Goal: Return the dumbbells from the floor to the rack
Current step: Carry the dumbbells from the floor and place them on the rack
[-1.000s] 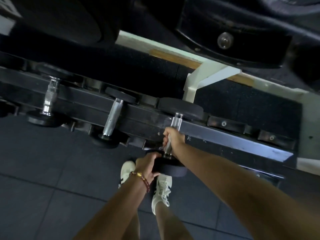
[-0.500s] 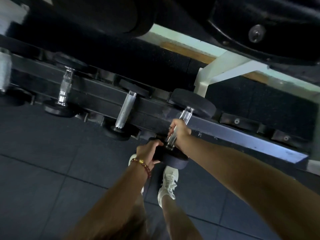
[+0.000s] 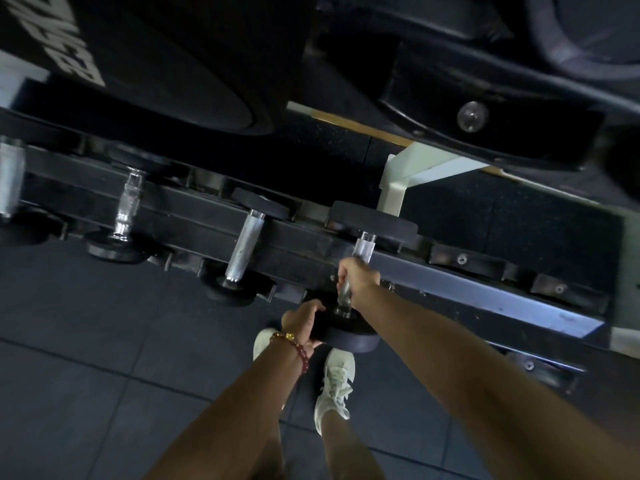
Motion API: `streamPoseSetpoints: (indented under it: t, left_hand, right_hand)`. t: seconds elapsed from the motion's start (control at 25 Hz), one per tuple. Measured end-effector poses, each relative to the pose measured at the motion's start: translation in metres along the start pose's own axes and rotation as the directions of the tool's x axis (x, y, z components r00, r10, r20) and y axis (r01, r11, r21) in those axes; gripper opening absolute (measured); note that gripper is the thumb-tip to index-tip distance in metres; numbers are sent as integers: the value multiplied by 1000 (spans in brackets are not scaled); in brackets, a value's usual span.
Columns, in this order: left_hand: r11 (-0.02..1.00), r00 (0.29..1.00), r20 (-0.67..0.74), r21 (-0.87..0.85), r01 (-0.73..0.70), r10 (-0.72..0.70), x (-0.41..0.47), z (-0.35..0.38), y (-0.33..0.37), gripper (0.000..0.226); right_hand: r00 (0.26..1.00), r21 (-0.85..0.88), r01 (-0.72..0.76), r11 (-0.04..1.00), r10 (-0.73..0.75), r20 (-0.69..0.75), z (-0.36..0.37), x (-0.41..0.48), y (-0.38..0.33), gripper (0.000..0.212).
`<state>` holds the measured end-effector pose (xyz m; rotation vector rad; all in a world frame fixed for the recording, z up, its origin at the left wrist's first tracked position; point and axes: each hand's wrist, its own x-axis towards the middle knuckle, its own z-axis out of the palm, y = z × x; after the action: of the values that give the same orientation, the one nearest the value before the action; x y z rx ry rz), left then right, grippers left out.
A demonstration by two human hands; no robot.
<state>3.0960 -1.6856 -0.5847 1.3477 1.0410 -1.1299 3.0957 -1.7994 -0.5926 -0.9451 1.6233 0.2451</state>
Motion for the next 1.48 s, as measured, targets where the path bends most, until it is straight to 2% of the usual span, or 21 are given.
streamPoseSetpoints:
  t: [0.24, 0.48, 0.64, 0.84, 0.96, 1.04, 1.2, 1.28, 1.36, 1.44, 1.48]
  left_hand:
    - [997, 1000, -16, 71, -11, 12, -10, 3, -8, 4]
    - [997, 999, 43, 80, -19, 16, -13, -1, -8, 42]
    - [963, 995, 103, 268, -26, -2, -25, 3, -20, 67]
    - [991, 993, 115, 123, -44, 29, -19, 1, -21, 61]
    - [988, 987, 158, 153, -31, 6, -19, -6, -13, 63]
    - [986, 983, 183, 161, -31, 1, -21, -8, -13, 65]
    - [973, 978, 200, 208, -98, 56, -23, -6, -17, 68]
    - [959, 974, 199, 240, -153, 106, -22, -10, -18, 67]
    - [910, 979, 129, 368, -193, 155, -26, -18, -11, 59]
    - [791, 959, 79, 548, -271, 274, -36, -32, 1, 42]
    - [657, 939, 138, 682, -321, 315, -47, -40, 7, 36]
  right_hand:
    - [999, -9, 49, 999, -49, 25, -5, 0, 4, 16]
    - [987, -156, 130, 979, -113, 110, -12, 0, 9, 16]
    - [974, -271, 222, 937, -199, 110, -15, 2, 20, 10]
    - [959, -350, 282, 893, -274, 73, -10, 3, 26, 35]
    - [951, -326, 300, 897, -307, 32, -5, 3, 29, 43]
    - [949, -408, 296, 864, -316, 20, -6, -1, 30, 49]
    - [933, -655, 283, 701, -359, 18, -16, -14, 27, 64]
    - [936, -632, 301, 714, -348, 54, -20, -20, 26, 65]
    - [925, -548, 348, 760, -374, 68, -30, -27, 24, 52]
    - [882, -537, 448, 714, -453, 133, -46, -43, 16, 25]
    - [859, -535, 497, 683, -475, 192, -56, -55, 11, 12]
